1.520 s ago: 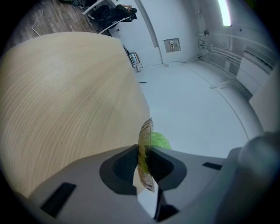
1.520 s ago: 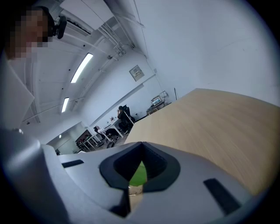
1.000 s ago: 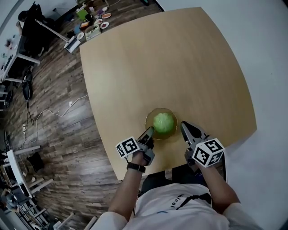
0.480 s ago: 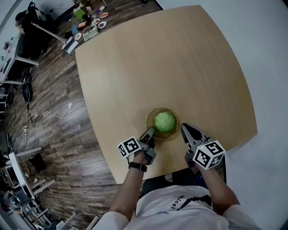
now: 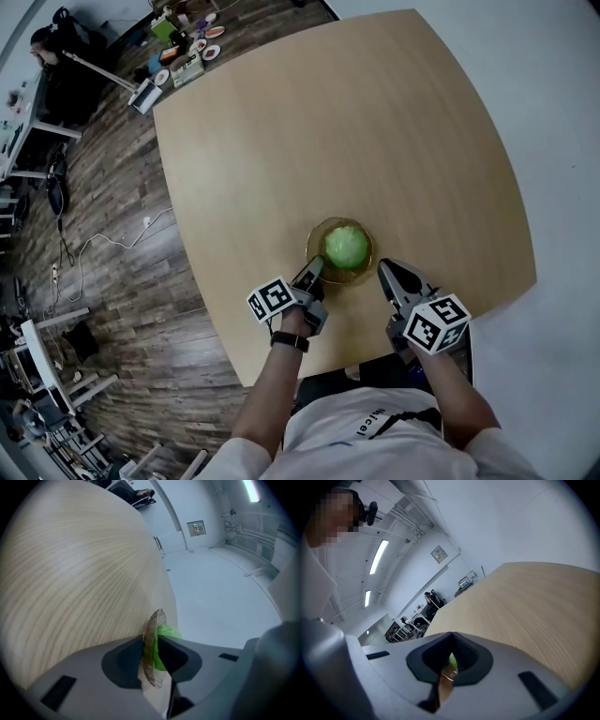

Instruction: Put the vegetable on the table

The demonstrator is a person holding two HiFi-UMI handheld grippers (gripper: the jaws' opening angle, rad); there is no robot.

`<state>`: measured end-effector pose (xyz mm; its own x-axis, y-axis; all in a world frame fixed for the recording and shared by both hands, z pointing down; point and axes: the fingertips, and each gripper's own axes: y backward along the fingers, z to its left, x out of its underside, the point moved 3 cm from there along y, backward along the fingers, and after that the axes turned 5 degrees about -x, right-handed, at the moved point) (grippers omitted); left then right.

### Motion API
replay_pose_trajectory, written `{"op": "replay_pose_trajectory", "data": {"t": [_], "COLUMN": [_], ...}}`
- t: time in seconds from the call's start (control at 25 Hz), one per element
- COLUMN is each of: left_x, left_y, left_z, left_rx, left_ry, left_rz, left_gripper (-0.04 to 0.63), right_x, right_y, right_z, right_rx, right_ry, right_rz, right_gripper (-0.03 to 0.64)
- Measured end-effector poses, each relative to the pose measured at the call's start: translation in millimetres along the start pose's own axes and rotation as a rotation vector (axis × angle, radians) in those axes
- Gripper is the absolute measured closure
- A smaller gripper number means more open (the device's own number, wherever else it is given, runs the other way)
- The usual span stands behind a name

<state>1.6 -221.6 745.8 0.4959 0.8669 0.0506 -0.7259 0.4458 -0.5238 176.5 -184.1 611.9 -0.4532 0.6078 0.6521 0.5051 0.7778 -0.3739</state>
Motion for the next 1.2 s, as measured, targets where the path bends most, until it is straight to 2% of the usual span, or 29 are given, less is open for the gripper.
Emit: {"op": "replay_pose_trajectory", "data": {"t": [0.08,0.36,0.52,0.8,0.96,1.08,1.2], "left_x": [-2.1,-10.7,-13.3,-4.4,4.7,8.7,12.9], "left_y": [3.3,25.7,41.6,73.2,86.2,100.8,119.7], "left_z": [3.8,8.8,-3.4,-30.9,-53.5,-71.2,-92.7], "left_rx": [-0.012,-0.061,-0.051,0.045,0.125,0.183,0.222], "left_ry": [0.008,0.007,-0.013,-0.046,-0.053,-0.071,-0.138], "left_rz": [-0.007,-0.044,-0.051,-0.028,-0.007,0.010,0.013], "left_gripper": [0.474,0.468,0.469,0.471,0.543,0.571,0.581], "right_x": [0.4,2.0,1.0,13.4,14.8,13.3,10.4], "right_y": [-1.0,-7.9,-10.6,-5.9,-2.2,0.7,7.1], "right_z": [1.8,14.1,26.8,57.1,67.1,82.0,98.7], "right_rx": [-0.007,-0.031,-0.035,-0.028,-0.030,-0.036,-0.039], "right_ry": [0.001,0.012,0.025,0.048,0.058,0.074,0.087], "right_rz": [0.002,0.018,0.023,0.011,-0.014,-0.040,-0.066], "right_gripper": [0.603,0.603,0.603,0.603,0.603,0.603,0.603]}}
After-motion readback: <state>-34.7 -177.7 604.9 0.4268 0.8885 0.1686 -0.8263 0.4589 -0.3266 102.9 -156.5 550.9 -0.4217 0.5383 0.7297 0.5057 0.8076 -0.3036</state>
